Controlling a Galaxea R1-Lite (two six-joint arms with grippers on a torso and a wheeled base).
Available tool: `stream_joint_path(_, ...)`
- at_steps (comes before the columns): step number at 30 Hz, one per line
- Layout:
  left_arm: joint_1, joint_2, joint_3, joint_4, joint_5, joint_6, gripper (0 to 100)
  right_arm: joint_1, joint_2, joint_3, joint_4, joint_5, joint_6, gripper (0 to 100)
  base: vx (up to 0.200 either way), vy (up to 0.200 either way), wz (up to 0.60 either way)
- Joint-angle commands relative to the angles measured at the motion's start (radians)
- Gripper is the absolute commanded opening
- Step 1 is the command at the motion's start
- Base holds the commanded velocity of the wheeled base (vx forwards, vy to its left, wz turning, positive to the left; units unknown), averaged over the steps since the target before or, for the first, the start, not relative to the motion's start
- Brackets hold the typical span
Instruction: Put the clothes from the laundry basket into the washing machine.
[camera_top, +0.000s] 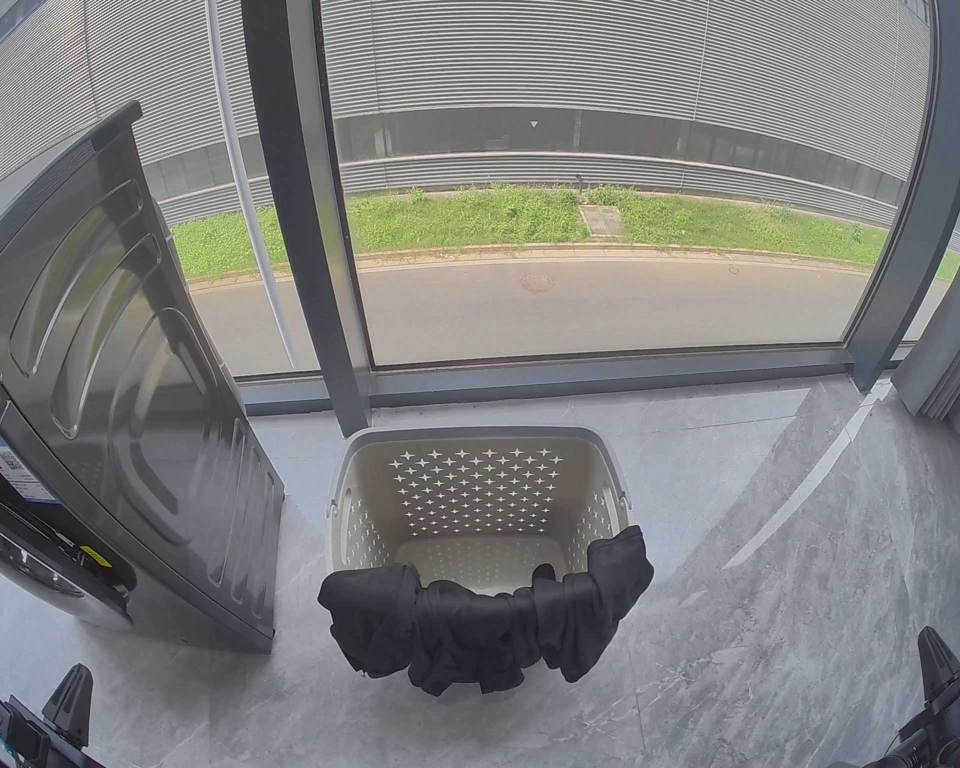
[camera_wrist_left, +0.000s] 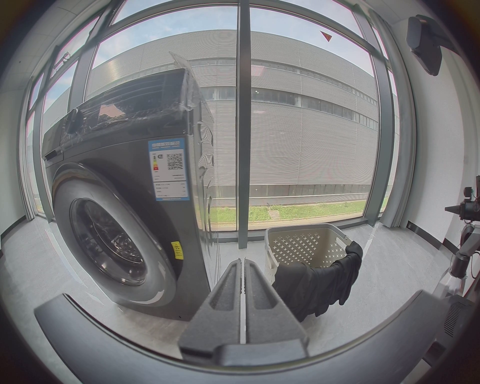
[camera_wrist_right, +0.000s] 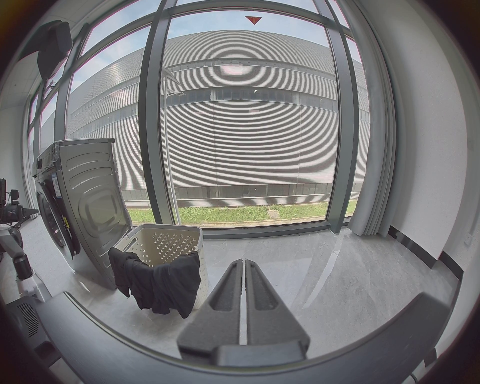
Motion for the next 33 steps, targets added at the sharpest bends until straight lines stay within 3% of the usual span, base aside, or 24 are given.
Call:
stream_joint_path(1,0.000,-0.018,0.016,0.000,0.002,-0.002,0,0.000,-0.018,0.018,0.000,0.000,0.000,0,0.000,0.200,0.00)
stream_joint_path(28,0.000,-0.018,0.016,0.000,0.005,-0.010,0,0.000,-0.018,0.018,0.000,0.000,0.000,0,0.000,0.200,0.00)
stream_joint_path(33,0.000,-0.018,0.016,0.000,0.005,-0.010,0,0.000,-0.018,0.018,0.000,0.000,0.000,0,0.000,0.000,0.00)
